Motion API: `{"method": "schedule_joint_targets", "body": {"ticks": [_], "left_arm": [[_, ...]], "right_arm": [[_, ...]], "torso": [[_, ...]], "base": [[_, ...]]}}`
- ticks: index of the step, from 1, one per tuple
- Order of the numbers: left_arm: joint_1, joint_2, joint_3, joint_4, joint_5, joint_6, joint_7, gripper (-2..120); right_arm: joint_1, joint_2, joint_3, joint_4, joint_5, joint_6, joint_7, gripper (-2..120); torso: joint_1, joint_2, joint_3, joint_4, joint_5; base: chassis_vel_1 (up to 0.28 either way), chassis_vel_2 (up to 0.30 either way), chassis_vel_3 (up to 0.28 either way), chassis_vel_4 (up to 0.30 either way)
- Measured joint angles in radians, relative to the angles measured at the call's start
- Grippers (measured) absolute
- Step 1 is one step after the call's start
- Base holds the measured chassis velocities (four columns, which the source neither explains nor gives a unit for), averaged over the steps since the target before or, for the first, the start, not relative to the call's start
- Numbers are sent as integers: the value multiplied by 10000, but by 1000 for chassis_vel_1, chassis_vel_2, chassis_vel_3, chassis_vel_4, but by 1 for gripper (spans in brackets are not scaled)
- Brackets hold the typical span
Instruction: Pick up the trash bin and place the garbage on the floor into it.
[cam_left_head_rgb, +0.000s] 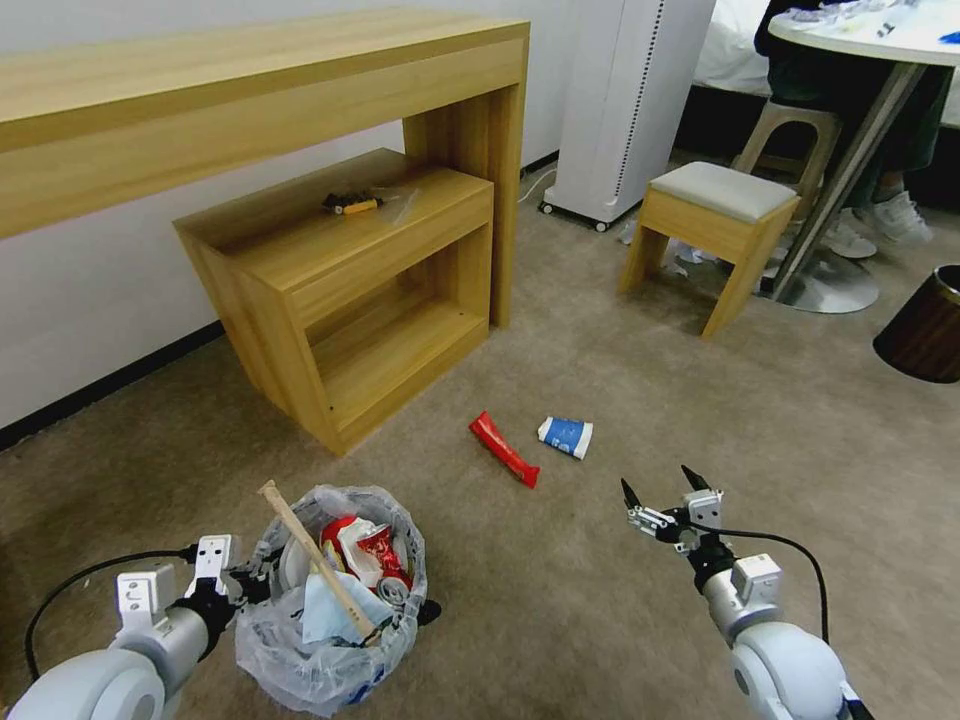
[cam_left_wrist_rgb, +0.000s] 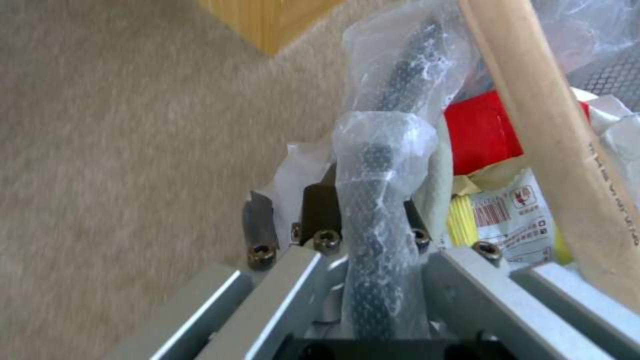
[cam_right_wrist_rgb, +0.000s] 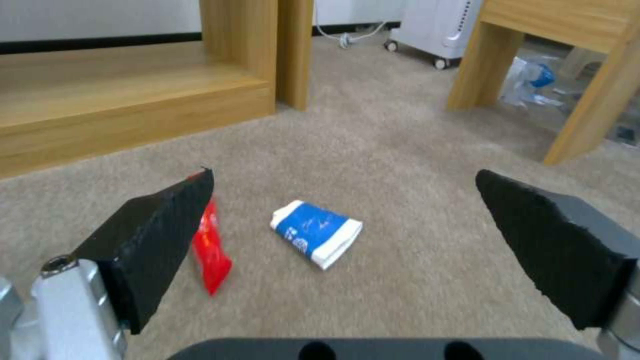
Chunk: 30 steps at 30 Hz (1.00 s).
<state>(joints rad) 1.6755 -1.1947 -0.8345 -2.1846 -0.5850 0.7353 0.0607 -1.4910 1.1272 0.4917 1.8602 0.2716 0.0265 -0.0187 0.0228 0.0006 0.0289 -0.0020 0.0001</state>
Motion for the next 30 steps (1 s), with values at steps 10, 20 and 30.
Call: {"method": "schedule_joint_targets", "body": {"ticks": [10,20,30], "left_arm": [[6,-4,12,-8,21,0,2,0],[76,64,-66,-13,4,-1,-5,0],[395,139,-269,-84,14,-2,45,0]], "right_arm": [[-20,11,-150,-237,-205,93,-131,100],[417,-98,-454,-876,-52,-164,-357,100],[2701,-472,-1991,-3795,686,-753,-2457,100]], "torso": [[0,1,0,0,3],[2,0,0,-1,0],[0,0,-2,1,1]], "base": [[-172,174,173,-169],[-168,175,174,-167],[-64,72,58,-57]]}}
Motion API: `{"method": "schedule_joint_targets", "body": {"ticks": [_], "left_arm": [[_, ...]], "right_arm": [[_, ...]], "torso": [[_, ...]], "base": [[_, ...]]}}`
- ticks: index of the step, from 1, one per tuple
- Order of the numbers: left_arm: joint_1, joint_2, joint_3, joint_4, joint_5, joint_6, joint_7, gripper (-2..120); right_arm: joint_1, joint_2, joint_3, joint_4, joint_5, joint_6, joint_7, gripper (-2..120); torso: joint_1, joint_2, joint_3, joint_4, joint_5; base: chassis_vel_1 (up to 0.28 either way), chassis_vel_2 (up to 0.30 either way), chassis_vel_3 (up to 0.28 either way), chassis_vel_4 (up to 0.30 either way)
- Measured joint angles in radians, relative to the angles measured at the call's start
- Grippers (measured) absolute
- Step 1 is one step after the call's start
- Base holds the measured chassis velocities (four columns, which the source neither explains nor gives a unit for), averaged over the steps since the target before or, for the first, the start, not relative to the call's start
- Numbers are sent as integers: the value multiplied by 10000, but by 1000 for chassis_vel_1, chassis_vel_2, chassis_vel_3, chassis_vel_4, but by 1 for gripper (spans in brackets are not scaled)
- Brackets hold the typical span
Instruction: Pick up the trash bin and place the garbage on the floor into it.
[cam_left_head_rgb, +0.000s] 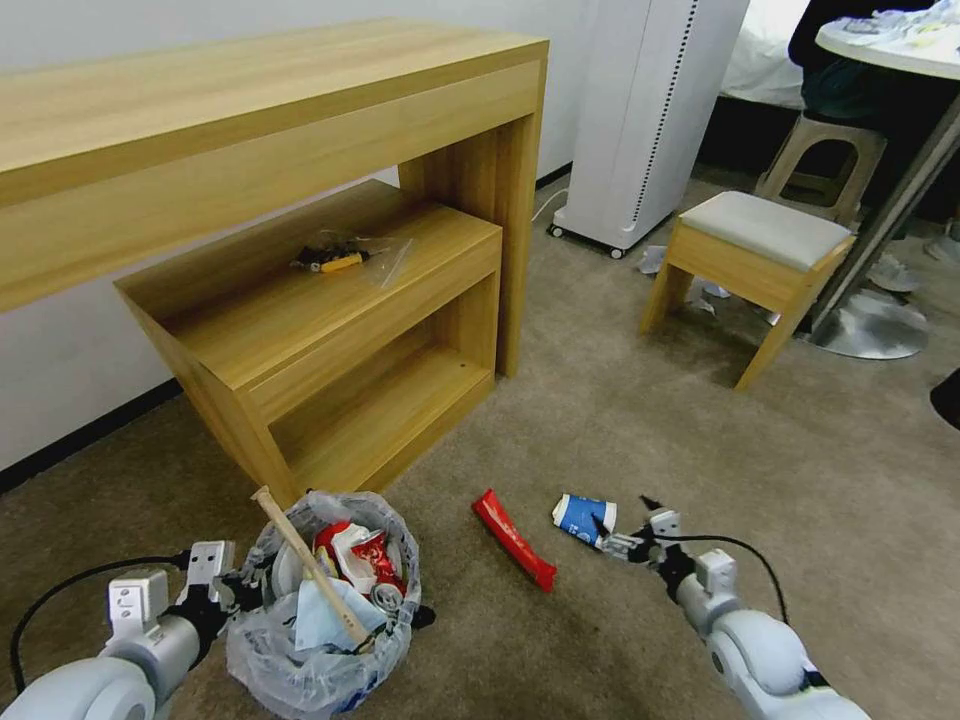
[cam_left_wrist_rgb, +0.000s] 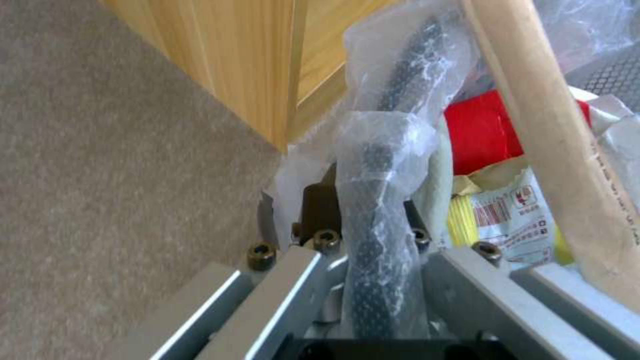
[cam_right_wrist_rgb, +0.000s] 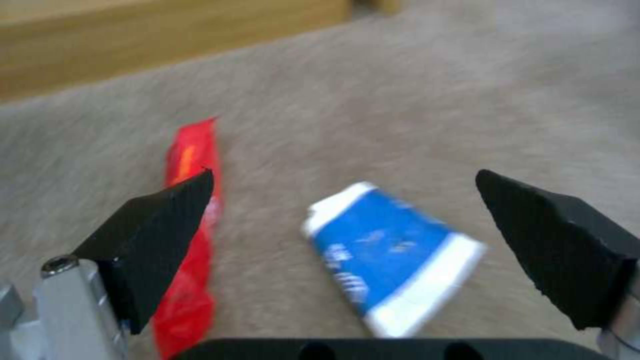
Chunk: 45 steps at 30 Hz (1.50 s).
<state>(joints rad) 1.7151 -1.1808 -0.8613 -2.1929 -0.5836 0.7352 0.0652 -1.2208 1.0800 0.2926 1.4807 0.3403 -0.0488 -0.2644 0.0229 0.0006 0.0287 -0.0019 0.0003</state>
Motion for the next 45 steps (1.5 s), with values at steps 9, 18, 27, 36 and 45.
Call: {"method": "schedule_joint_targets", "body": {"ticks": [9,18,27,36,45], "left_arm": [[259,39,-183,1,49,0,10,0],[306,89,-349,136,23,2,37,0],[20,46,-100,297,34,2,-75,0],[-55,71,-65,351,38,2,-111,0],[-108,114,-85,351,5,2,-105,0]], "right_arm": [[2477,371,-2492,-2107,-208,-767,-729,100],[3508,1120,-3434,-3750,-437,-1457,-832,100],[4295,1658,-3720,-5136,-653,-1284,-1305,89],[4874,2031,-4069,-5844,-645,-1236,-1588,57],[5107,2252,-4257,-6389,-633,-1268,-1711,32]], "torso": [[0,0,1,1,-2],[0,0,1,0,-3],[0,0,2,-2,-1],[1,0,2,-1,-2],[0,0,1,-1,-1]], "base": [[0,0,0,0],[0,0,0,0],[0,0,0,0],[0,0,0,0],[0,0,0,0]]}}
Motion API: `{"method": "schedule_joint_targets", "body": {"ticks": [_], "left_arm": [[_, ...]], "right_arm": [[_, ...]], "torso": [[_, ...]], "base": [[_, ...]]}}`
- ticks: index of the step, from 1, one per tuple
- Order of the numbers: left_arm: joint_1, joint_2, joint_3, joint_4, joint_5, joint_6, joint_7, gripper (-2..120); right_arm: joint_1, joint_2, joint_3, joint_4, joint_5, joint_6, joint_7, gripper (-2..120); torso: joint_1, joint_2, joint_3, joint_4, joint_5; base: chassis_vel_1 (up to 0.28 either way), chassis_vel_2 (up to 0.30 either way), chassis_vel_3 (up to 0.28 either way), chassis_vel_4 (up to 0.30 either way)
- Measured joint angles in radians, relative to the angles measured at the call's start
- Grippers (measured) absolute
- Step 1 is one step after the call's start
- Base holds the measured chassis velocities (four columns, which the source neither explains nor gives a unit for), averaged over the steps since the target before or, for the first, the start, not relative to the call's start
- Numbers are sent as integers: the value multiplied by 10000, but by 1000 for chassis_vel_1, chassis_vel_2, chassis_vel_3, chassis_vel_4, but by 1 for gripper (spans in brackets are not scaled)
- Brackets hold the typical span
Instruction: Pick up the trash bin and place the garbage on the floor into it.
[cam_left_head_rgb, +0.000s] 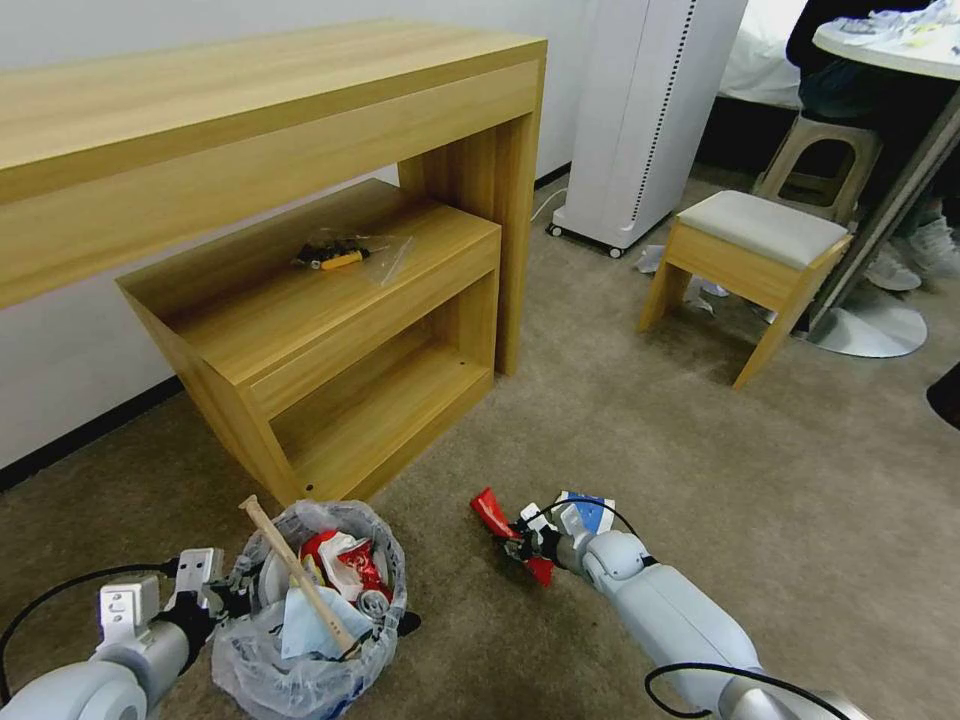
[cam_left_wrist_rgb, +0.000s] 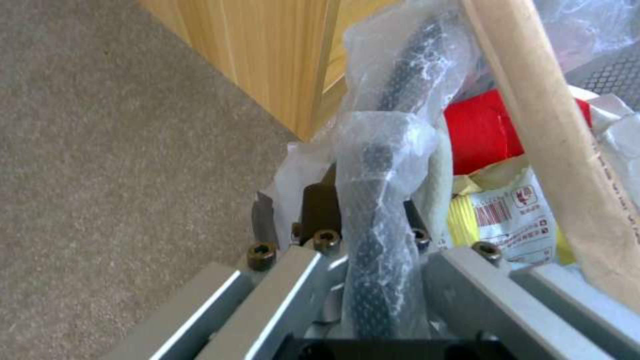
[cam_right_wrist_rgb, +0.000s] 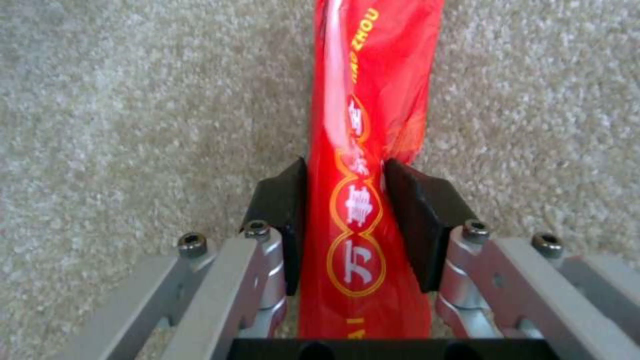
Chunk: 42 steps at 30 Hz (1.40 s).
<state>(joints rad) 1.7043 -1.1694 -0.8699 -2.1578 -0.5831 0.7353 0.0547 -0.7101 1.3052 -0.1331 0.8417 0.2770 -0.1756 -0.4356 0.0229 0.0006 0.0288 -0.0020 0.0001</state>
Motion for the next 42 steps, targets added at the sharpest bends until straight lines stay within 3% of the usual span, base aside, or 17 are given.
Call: {"method": "schedule_joint_targets", "body": {"ticks": [8,10,20,24,27,28,30,32,38,42], "left_arm": [[-44,-1,13,11,-12,0,22,0],[-50,-1,8,14,-24,0,25,0],[-4,11,-68,-41,-93,0,41,0],[23,-5,-98,-52,-105,0,55,0],[37,-30,-115,-53,-105,1,106,0],[37,-30,-115,-53,-105,1,106,0],[21,-41,-113,-45,-97,0,114,0],[15,-48,-94,-30,-88,0,112,0],[-9,-84,-10,16,-79,0,78,0],[-2,-82,-8,16,-80,0,64,0]], "right_arm": [[-72,89,33,-116,-99,124,78,18],[-159,114,60,-26,-111,122,130,7],[-548,180,395,550,-314,301,610,4],[-1002,-57,917,1751,-774,491,757,4],[-1554,-611,1417,3761,-1049,523,781,4],[-1554,-611,1417,3761,-1049,523,781,4],[-1782,-1188,1571,5184,-1094,523,708,4],[-1827,-1543,1587,5854,-1077,499,697,4],[-1205,-2713,789,8643,-603,279,564,4],[-675,-2860,294,9327,-229,143,436,4]], "torso": [[0,0,-2,-1,-1],[0,1,-1,0,2],[0,0,2,1,4],[0,0,2,2,4],[0,0,1,0,4],[0,0,1,0,4],[0,0,1,1,4],[0,1,0,1,1],[0,0,1,-2,2],[0,1,-1,1,-1]], "base": [[0,0,0,0],[0,0,0,0],[0,0,0,0],[0,0,0,0],[0,0,0,0],[0,0,0,0],[0,0,0,0],[0,0,0,0],[0,0,0,0],[0,0,0,0]]}}
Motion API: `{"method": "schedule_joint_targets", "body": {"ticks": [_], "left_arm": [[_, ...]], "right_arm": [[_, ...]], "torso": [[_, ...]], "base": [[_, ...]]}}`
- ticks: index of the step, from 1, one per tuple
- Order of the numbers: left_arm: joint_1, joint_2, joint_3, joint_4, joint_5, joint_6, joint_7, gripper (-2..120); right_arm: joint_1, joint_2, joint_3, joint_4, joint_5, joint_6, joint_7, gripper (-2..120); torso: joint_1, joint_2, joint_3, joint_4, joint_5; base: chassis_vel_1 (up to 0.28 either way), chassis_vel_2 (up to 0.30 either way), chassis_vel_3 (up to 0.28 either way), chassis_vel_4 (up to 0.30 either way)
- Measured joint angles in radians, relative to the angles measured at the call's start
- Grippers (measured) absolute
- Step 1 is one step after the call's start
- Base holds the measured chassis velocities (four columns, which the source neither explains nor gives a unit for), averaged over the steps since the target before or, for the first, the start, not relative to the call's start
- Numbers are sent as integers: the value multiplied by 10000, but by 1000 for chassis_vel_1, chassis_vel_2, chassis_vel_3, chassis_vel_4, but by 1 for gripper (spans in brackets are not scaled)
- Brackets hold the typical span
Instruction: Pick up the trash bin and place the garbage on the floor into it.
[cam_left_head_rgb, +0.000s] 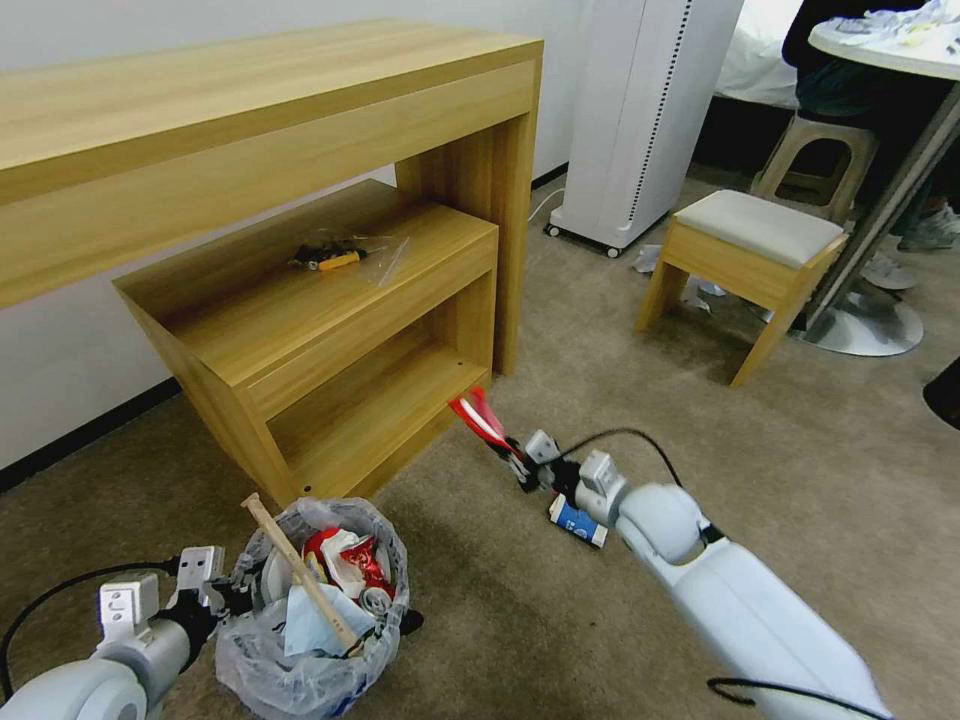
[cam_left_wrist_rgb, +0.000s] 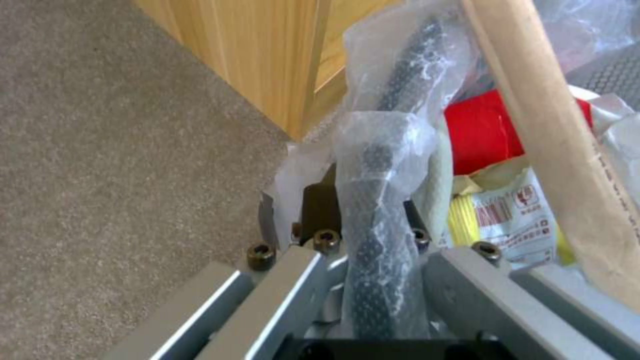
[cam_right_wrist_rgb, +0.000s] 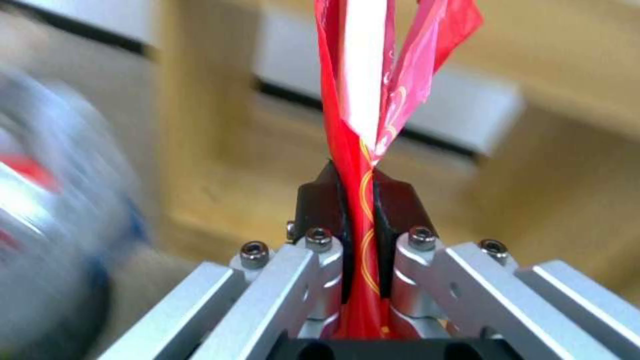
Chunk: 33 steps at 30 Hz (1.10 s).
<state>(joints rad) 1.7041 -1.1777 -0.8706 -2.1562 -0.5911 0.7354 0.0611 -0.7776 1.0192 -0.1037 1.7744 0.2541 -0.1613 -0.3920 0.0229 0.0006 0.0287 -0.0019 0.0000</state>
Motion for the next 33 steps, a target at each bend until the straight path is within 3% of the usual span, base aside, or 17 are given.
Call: {"method": "schedule_joint_targets", "body": {"ticks": [3,5,7,10,15,29,33], "left_arm": [[0,24,-2,-1,-13,0,-34,0],[-4,24,-2,-1,-21,0,-58,0],[-18,17,-2,-20,-137,0,-139,0],[-20,17,-17,-46,-194,0,-171,0],[-67,25,-13,-67,-246,-1,-214,0],[-133,30,52,-72,-249,0,-233,0],[-104,14,55,-148,-232,0,-269,0]], "right_arm": [[1162,252,-1545,715,1220,-336,-14,4],[1276,437,-1833,760,1427,-384,58,4],[1441,1248,-2616,920,1913,-607,404,4],[1436,1737,-3186,1062,2327,-949,764,4],[1259,2082,-4114,921,2682,-1190,1247,4],[662,2129,-4570,415,3353,-1425,1934,5],[451,2189,-4508,214,3487,-1473,2007,20]], "torso": [[0,0,1,1,-1],[0,0,1,0,-1],[0,-1,1,2,0],[-1,0,1,2,0],[0,0,1,0,0],[-1,-1,1,-1,1],[-1,0,1,0,2]], "base": [[0,0,0,0],[0,0,0,0],[0,0,0,0],[0,0,0,0],[0,0,0,0],[0,0,0,0],[0,0,0,0]]}}
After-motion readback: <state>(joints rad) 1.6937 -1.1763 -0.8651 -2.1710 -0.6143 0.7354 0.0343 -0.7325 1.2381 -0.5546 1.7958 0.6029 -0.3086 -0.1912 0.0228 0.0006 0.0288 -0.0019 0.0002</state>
